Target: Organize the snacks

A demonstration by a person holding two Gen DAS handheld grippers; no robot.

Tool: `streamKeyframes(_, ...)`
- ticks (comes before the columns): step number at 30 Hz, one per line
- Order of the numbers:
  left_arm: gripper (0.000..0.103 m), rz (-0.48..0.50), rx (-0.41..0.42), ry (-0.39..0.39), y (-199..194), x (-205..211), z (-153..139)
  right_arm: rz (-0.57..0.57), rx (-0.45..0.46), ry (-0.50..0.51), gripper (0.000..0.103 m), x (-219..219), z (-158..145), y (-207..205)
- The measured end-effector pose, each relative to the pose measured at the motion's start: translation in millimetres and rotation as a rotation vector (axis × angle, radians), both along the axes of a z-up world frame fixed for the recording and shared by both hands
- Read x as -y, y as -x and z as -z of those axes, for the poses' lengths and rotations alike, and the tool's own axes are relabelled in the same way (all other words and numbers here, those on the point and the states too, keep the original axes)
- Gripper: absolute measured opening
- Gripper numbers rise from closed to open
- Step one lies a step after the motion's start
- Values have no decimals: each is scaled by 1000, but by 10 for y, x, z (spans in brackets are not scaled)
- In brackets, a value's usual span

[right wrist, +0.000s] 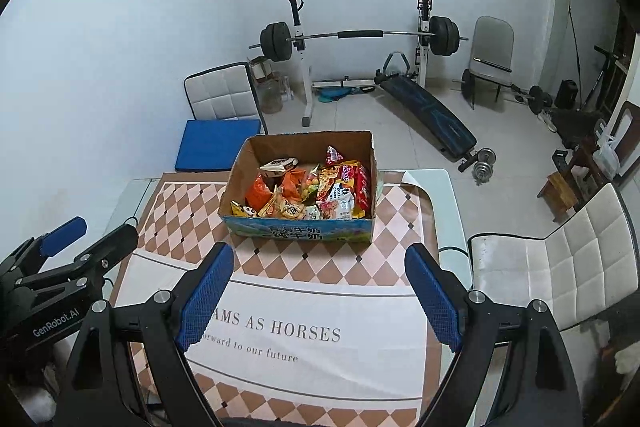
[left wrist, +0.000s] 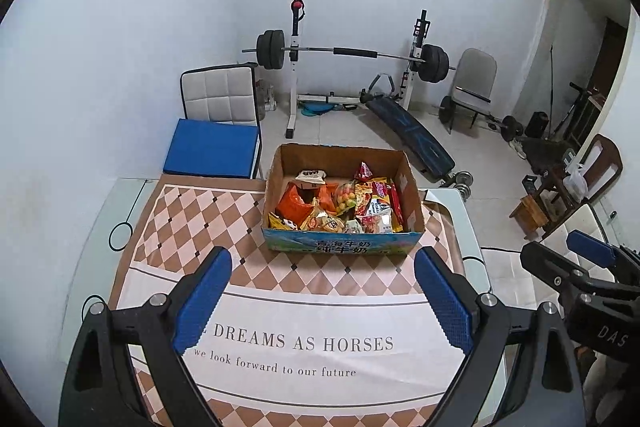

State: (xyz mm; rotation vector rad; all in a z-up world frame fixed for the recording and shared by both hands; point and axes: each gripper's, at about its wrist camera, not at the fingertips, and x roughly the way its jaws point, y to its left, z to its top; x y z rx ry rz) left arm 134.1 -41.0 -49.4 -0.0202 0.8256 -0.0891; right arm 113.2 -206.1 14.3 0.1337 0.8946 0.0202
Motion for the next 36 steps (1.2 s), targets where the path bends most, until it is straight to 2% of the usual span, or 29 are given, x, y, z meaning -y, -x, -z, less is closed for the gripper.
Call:
streamKeyframes(1, 94, -4, 3, 0, -2, -9, 6, 3, -1, 2, 90, 1, 0, 5)
streamKeyframes(3, 94, -5, 2, 6, -40, -16, 25, 9, 0, 6, 99, 7, 6, 7)
streamKeyframes(5, 95, -10, 10, 10, -65, -39, 33, 17, 1, 10, 99, 19, 18, 1)
streamKeyframes(6, 101, -13, 16, 7, -68, -47, 30, 21, 3, 13, 99, 25, 19, -4)
streamKeyframes(7, 103, -15, 24, 5, -90, -49, 33, 29, 6, 22, 100, 33, 34, -14)
streamKeyframes(17, 103, -41, 26, -39, -339, -65, 215, 78, 24, 98, 101, 26, 181, -328)
streamKeyframes(24, 103, -50, 16, -70, -489, -35, 387, 90, 8, 116, 101, 8, 336, -544)
streamKeyframes(36, 103, -51, 26, -89, -567, -19, 425, 85, -2, 127, 101, -16, 427, -661)
